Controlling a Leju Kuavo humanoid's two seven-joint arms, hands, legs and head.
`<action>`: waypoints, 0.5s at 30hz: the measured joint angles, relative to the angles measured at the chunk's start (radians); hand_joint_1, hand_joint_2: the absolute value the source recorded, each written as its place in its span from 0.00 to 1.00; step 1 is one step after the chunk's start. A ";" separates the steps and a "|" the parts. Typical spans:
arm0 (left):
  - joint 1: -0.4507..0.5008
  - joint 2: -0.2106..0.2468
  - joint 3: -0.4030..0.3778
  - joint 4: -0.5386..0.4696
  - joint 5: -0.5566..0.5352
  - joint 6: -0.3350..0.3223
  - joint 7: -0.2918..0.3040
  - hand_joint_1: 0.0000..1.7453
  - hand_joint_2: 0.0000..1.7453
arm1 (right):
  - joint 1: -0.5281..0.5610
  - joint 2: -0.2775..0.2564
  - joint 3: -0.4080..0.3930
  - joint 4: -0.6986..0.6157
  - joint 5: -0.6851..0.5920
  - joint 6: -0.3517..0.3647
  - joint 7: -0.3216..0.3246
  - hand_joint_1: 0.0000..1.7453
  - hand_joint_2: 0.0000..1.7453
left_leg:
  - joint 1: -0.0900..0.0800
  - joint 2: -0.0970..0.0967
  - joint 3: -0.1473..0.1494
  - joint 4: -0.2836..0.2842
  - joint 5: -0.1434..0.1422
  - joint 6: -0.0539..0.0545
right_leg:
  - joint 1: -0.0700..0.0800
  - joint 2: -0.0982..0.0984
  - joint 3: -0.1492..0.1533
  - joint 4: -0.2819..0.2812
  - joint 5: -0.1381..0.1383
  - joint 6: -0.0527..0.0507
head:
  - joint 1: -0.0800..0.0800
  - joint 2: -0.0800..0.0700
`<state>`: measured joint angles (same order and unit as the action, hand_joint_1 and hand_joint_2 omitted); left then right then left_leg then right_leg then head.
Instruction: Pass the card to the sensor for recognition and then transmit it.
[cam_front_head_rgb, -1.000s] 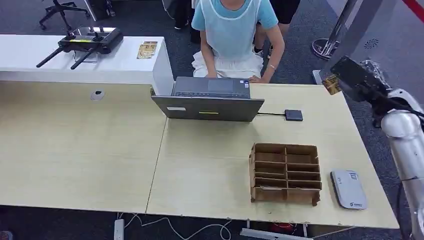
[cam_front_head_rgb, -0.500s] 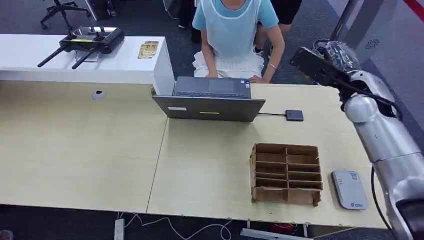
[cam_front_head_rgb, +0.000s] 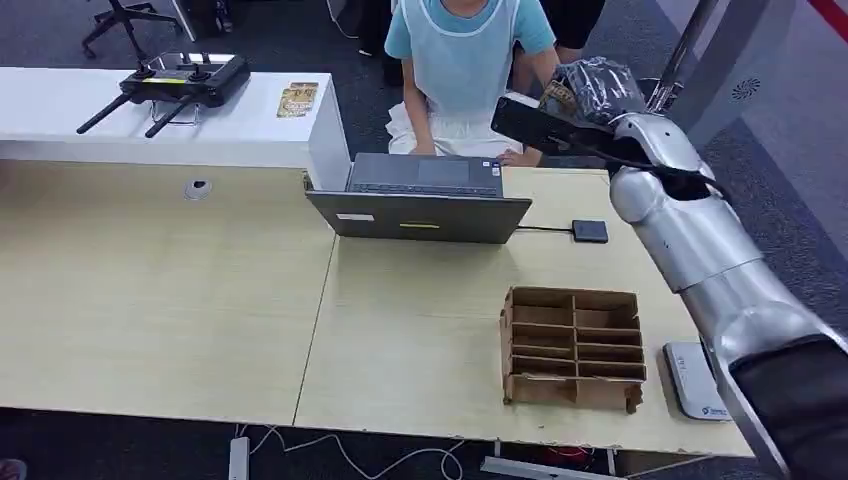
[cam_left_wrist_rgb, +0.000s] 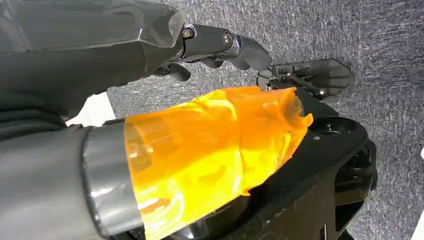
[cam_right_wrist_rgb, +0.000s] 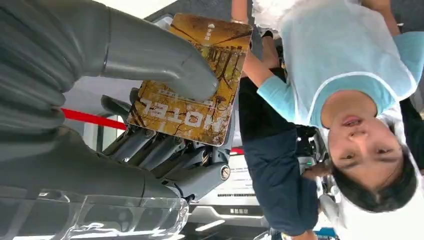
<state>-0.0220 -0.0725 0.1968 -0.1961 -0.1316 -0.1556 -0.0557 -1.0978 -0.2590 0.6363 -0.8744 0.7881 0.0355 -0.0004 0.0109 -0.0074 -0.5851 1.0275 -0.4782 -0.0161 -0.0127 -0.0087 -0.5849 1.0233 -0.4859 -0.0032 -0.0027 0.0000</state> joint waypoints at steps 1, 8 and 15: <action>0.000 0.000 0.000 0.000 0.000 0.000 0.000 0.00 0.00 | -0.002 0.005 0.003 0.005 0.002 -0.001 0.000 1.00 1.00 | 0.000 0.000 0.000 0.000 0.000 0.000 | 0.000 0.000 0.000 0.000 0.000 0.000 | 0.000 0.000; 0.000 0.000 -0.006 0.000 -0.003 0.000 0.000 0.00 0.00 | -0.015 0.028 0.024 0.039 0.023 -0.007 -0.002 1.00 1.00 | 0.000 0.000 0.000 0.000 0.000 0.000 | 0.000 0.000 0.000 0.000 0.000 0.000 | 0.000 0.000; -0.004 0.000 -0.008 0.000 -0.013 0.000 0.006 0.00 0.00 | -0.048 0.074 0.066 0.109 0.116 -0.022 0.014 1.00 1.00 | 0.000 0.001 0.001 0.000 0.000 0.000 | 0.000 0.001 0.000 0.000 0.000 0.000 | 0.000 0.000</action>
<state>-0.0259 -0.0725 0.1892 -0.1961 -0.1450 -0.1560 -0.0496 -1.1456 -0.1850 0.7023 -0.7652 0.9045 0.0137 0.0134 0.0110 -0.0066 -0.5845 1.0276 -0.4782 -0.0161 -0.0126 -0.0076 -0.5852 1.0233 -0.4857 -0.0036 -0.0027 0.0000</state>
